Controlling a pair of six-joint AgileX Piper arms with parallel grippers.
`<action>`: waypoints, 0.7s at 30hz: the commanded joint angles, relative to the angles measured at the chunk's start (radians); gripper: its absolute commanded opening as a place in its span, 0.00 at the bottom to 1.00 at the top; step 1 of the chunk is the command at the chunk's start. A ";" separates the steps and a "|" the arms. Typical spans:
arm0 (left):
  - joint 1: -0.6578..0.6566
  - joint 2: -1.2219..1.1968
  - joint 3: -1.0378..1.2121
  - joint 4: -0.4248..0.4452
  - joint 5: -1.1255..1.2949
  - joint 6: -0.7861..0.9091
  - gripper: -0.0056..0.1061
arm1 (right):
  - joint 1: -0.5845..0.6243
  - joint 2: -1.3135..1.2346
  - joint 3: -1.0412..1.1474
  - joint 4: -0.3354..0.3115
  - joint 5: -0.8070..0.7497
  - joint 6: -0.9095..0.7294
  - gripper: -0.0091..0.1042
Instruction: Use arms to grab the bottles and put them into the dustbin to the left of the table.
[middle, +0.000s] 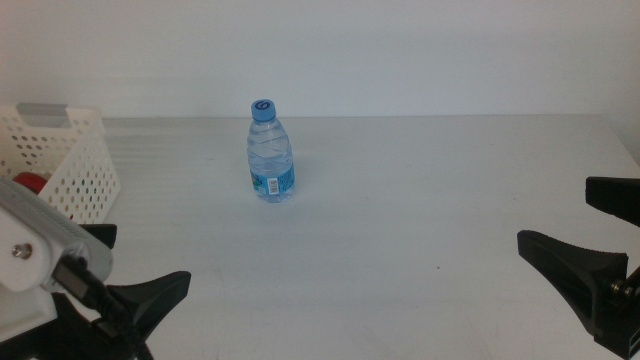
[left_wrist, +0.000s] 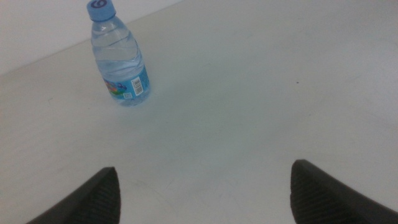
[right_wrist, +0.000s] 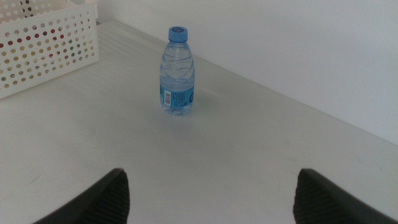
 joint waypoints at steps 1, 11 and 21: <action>-0.004 0.000 -0.031 0.004 -0.082 -0.014 0.86 | -0.005 -0.001 -0.024 -0.006 -0.063 -0.008 0.74; -0.003 0.114 -0.078 0.080 -0.362 -0.018 0.86 | -0.005 -0.001 -0.024 -0.006 -0.062 -0.008 0.74; 0.113 0.386 -0.118 0.077 -0.702 -0.056 0.86 | -0.005 -0.001 -0.024 -0.006 -0.062 -0.008 0.74</action>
